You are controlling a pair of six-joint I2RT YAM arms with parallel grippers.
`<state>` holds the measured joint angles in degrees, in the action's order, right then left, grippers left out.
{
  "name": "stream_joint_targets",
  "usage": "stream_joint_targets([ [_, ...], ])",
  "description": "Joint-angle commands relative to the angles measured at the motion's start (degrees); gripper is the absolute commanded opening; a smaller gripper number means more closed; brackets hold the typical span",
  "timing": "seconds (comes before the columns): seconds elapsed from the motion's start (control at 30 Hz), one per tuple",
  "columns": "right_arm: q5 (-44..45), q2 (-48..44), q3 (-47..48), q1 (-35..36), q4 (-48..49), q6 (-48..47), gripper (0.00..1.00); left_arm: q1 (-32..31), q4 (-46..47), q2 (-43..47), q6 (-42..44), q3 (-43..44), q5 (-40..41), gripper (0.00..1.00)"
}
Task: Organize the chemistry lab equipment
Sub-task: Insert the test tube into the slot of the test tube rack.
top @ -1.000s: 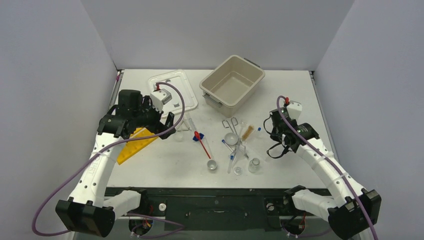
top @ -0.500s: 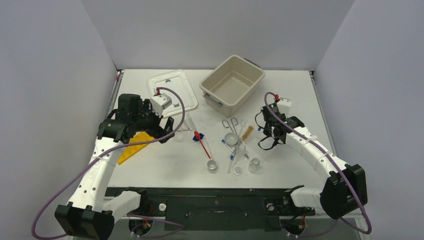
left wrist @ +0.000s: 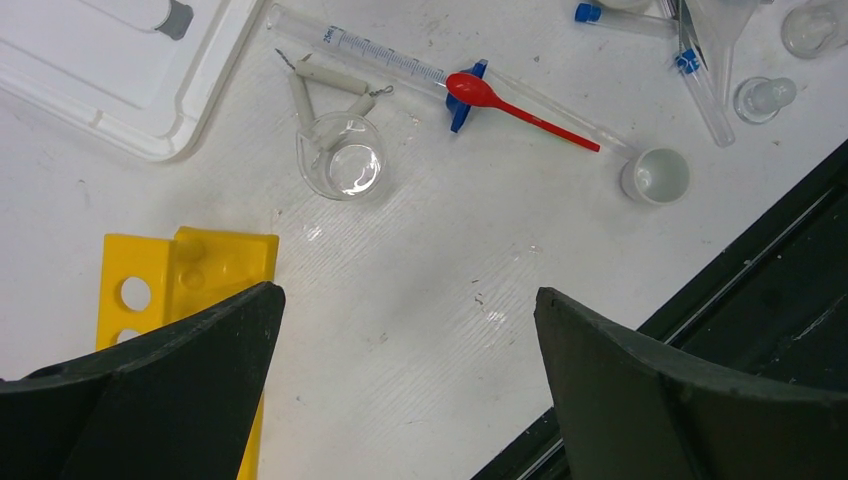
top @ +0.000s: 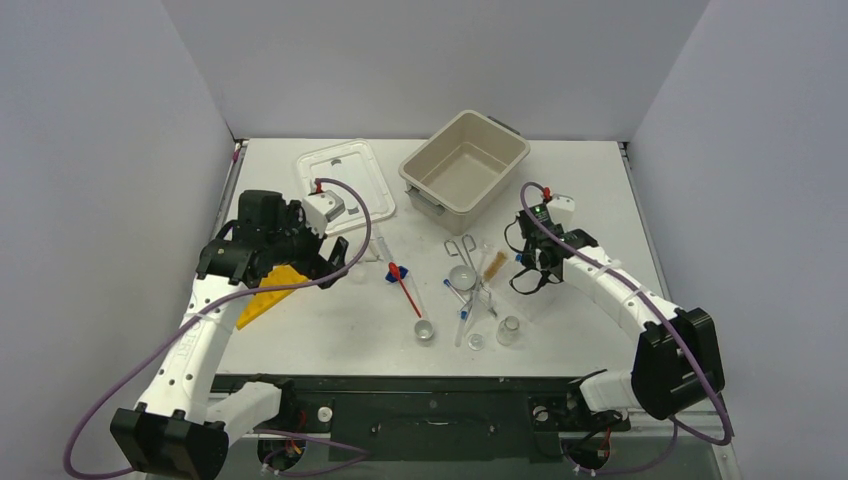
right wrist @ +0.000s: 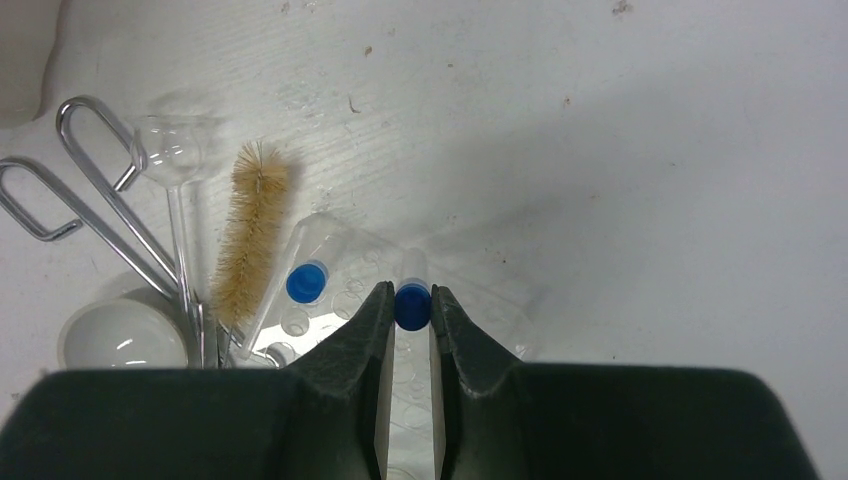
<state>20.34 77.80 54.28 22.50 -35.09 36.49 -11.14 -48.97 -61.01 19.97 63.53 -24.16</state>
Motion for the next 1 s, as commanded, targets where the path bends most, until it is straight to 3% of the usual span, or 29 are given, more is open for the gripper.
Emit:
stream_joint_targets([
  [0.0, -0.4, 0.6, -1.5, -0.3, 1.4, 0.3, 0.0, 0.2, 2.7, 1.4, 0.9, 0.2, 0.7, 0.97],
  [0.63, -2.5, -0.2, -5.9, -0.3, 4.2, 1.0, 0.0, 0.2, 3.2, 2.8, 1.8, -0.3, 2.2, 0.96],
  [0.97, -0.6, -11.2, -1.6, 0.1, -2.4, 1.0, 0.0, 0.2, 2.7, 2.9, 1.8, 0.0, 2.2, 0.97],
])
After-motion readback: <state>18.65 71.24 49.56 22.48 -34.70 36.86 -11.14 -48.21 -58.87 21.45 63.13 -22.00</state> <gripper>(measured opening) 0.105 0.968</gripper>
